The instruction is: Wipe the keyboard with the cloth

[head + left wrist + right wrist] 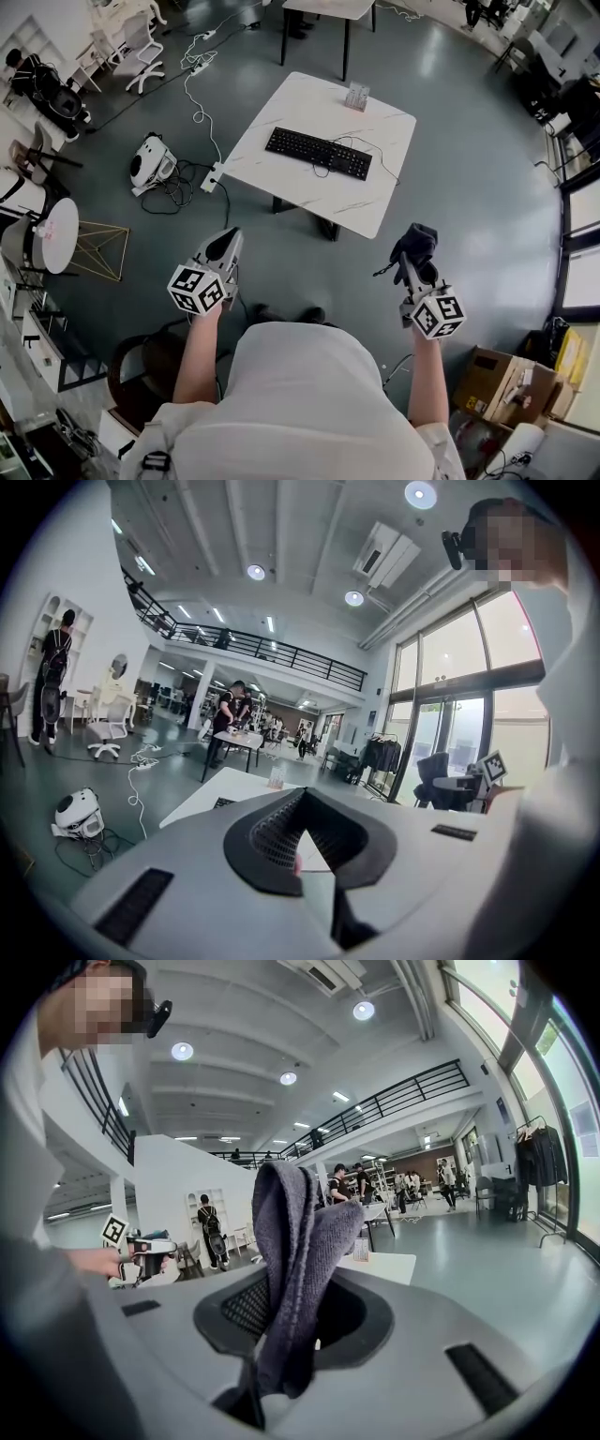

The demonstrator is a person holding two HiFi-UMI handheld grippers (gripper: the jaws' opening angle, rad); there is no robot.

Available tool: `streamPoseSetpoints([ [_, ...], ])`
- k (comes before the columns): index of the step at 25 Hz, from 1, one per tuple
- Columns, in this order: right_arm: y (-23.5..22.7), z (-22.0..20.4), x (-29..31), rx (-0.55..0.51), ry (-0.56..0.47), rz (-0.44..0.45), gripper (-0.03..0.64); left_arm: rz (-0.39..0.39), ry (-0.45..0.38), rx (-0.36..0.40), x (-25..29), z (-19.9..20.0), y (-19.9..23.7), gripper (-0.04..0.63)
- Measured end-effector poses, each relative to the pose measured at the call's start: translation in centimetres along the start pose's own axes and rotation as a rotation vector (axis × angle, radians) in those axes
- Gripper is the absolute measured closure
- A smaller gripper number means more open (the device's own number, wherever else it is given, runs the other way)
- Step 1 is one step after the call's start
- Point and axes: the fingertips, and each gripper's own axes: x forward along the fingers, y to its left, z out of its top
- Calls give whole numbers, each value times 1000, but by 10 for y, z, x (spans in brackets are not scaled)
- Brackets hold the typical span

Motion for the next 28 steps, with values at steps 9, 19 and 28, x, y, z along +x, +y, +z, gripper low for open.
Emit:
streamPoseSetpoints([
  [9,-16,-4,8,0,27,23,500,21,9,-5,11,-5,-7,583],
  [19,-19,3,43,-15,44,2,502,-20,11,6,49,14,24,583],
  [28,-13,13,101,20,41,-71,500,-85,29,18,95,42,82,583],
])
